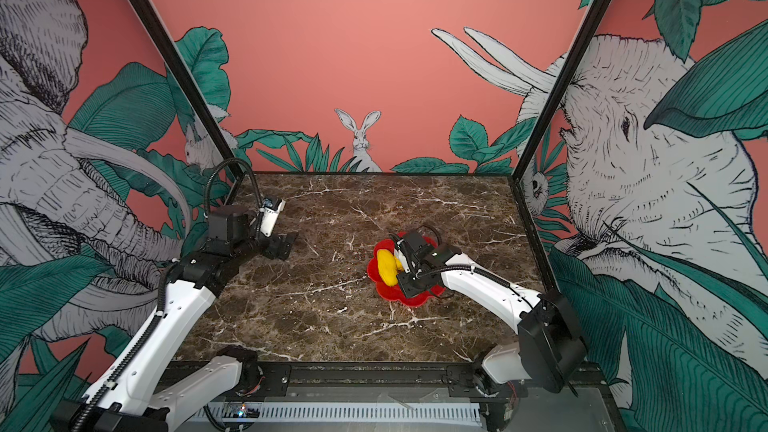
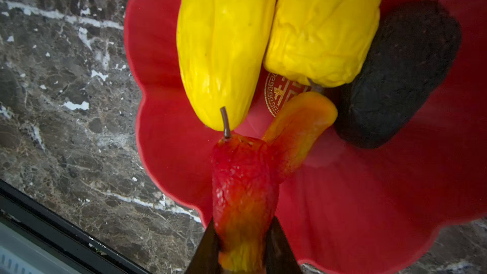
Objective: Arrange fruit in a fruit bowl
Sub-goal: Place the fruit in the fruit bowl, then reset both arms
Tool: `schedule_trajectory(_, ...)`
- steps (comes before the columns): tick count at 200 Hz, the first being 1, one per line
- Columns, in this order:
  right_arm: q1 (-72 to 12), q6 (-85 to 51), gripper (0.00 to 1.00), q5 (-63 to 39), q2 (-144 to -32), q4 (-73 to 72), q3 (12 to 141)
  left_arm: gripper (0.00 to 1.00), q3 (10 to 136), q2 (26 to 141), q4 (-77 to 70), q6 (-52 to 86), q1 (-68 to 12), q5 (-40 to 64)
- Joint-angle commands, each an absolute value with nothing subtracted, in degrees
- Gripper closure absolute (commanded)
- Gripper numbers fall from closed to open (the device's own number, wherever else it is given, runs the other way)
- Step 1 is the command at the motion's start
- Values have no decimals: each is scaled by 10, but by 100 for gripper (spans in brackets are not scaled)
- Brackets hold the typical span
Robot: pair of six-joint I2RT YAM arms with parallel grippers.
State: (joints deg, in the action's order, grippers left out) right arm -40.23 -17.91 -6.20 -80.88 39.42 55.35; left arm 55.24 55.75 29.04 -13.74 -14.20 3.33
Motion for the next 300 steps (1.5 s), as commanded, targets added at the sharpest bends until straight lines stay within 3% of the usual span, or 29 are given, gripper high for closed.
schedule_trajectory(1, -401, -218, 87, -41, -838, 351, 565, 0, 554, 550, 292, -138, -140, 43)
schedule_trajectory(22, -399, -222, 71, -39, -859, 343, 577, 0, 552, 544, 291, -137, -140, 40)
schedule_trajectory(37, -399, -219, 45, -32, -861, 354, 587, 0, 551, 543, 291, -138, -140, 40)
schedule_trajectory(53, -398, -212, 26, -13, -841, 368, 599, 0, 549, 543, 292, -138, -140, 39)
schedule_trajectory(84, -363, -176, 1, 23, -775, 391, 630, 0, 551, 546, 291, -139, -140, 40)
schedule_trajectory(118, -239, -159, 0, 8, -707, 302, 574, 0, 555, 550, 284, -137, -140, 34)
schedule_trajectory(159, -91, -136, 0, 1, -663, 22, 423, 0, 525, 560, 200, -19, -140, -73)
schedule_trajectory(182, -79, -69, 0, 124, -664, -51, 378, 0, 471, 560, 109, 11, -143, -130)
schedule_trajectory(205, -70, -20, 0, 198, -671, -144, 321, 0, 365, 561, -70, -31, -143, -190)
schedule_trajectory(246, -55, -3, 0, 180, -744, -363, 225, 0, 281, 684, -259, -102, -142, -266)
schedule_trajectory(258, -50, -3, 0, 173, -788, -441, 214, 0, 264, 716, -317, -114, -142, -263)
schedule_trajectory(284, -28, -24, 1, 152, -843, -459, 234, 0, 250, 773, -388, -139, -139, -248)
schedule_trajectory(300, -22, -19, 1, 131, -895, -584, 199, 0, 242, 813, -426, -125, -125, -220)
